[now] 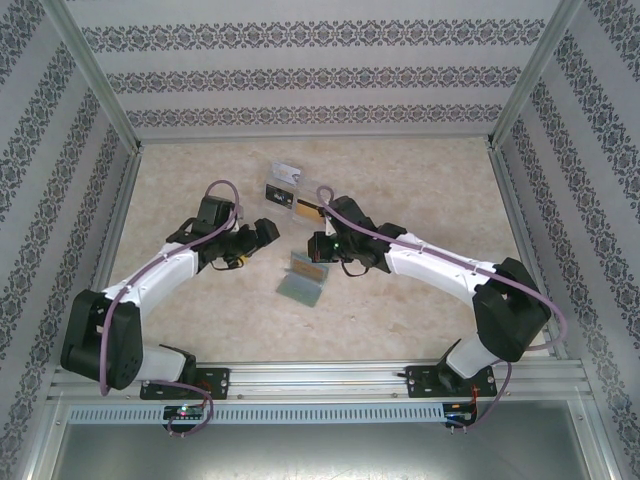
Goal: Take the credit cards out of the card holder
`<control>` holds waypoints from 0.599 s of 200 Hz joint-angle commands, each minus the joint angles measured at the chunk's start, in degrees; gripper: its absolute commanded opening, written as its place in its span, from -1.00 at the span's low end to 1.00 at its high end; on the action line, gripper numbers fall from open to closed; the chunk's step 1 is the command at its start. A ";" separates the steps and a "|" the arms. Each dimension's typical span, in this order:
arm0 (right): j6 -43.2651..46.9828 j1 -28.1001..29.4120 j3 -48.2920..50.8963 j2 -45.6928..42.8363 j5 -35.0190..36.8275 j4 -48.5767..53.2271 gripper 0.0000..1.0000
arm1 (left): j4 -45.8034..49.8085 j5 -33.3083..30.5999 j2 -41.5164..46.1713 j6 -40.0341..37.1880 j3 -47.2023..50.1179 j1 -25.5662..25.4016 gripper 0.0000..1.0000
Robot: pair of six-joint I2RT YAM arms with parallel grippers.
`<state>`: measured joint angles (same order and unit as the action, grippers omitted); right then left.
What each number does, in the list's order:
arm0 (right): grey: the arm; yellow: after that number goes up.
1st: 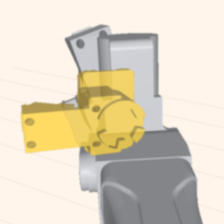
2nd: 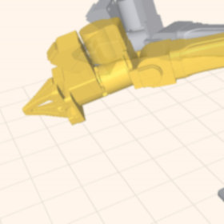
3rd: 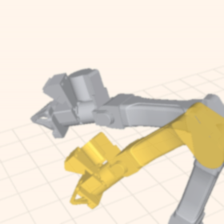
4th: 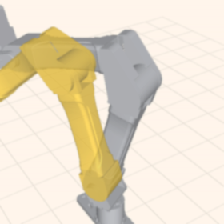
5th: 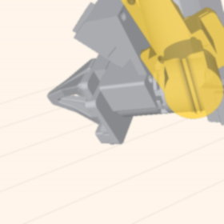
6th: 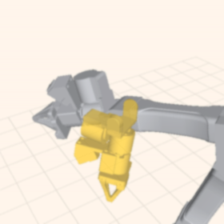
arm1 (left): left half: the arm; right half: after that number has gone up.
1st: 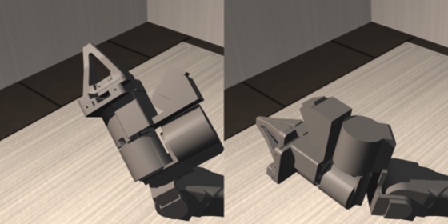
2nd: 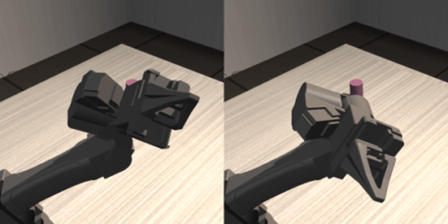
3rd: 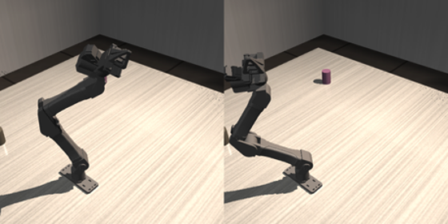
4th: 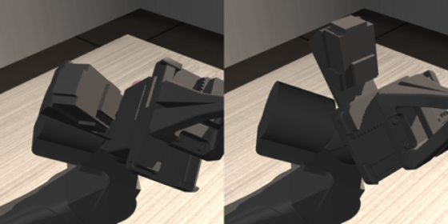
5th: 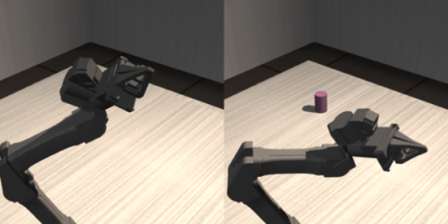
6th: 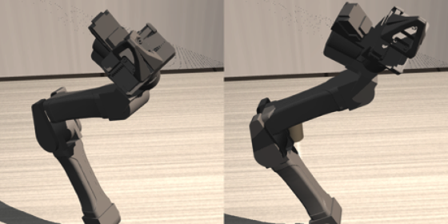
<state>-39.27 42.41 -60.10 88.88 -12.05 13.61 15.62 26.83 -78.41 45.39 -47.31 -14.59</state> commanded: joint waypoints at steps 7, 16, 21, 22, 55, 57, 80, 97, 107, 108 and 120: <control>-0.93 -1.60 3.12 -2.39 -1.33 -3.51 -0.91 | -0.47 1.81 -2.05 1.18 -2.19 0.45 0.99; -1.23 -1.74 3.70 -3.36 -0.75 -3.94 -0.91 | -0.02 2.07 -2.56 0.81 -2.78 0.51 0.99; -1.46 -1.87 3.99 -3.74 -0.25 -4.03 -0.91 | 0.09 2.39 -2.90 0.56 -3.08 0.44 0.99; -1.49 -1.88 4.05 -3.77 -0.12 -4.03 -0.91 | 0.06 2.46 -2.89 0.53 -3.15 0.44 0.99; -3.22 -3.34 4.63 -4.44 3.75 -1.07 -0.93 | -1.48 6.22 -5.02 -0.81 -4.56 0.19 0.99; -3.26 -3.31 4.70 -4.42 3.85 -1.04 -0.93 | -1.40 6.37 -5.24 -1.06 -4.75 0.14 0.99; -3.56 -4.16 4.18 -5.24 2.17 -0.81 -0.94 | -1.16 6.60 -7.49 -1.45 -6.64 -0.24 0.99; -3.16 -3.96 3.86 -6.42 2.46 -0.44 -0.93 | -1.81 7.64 -9.30 -0.99 -7.77 -0.42 1.00; -3.55 -4.07 4.25 -6.94 3.51 -0.23 -0.93 | -1.78 7.89 -10.22 -1.16 -8.39 -0.58 1.00; -3.59 -4.04 4.27 -7.04 3.65 -0.15 -0.93 | -1.80 7.89 -10.33 -1.17 -8.45 -0.60 1.00; -4.24 -4.14 5.07 -7.31 4.96 0.45 -0.93 | -1.63 8.21 -11.25 -1.67 -8.99 -0.85 1.00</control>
<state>-42.09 38.61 -56.18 83.96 -9.87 12.91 14.74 33.06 -87.92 45.19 -54.15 -14.68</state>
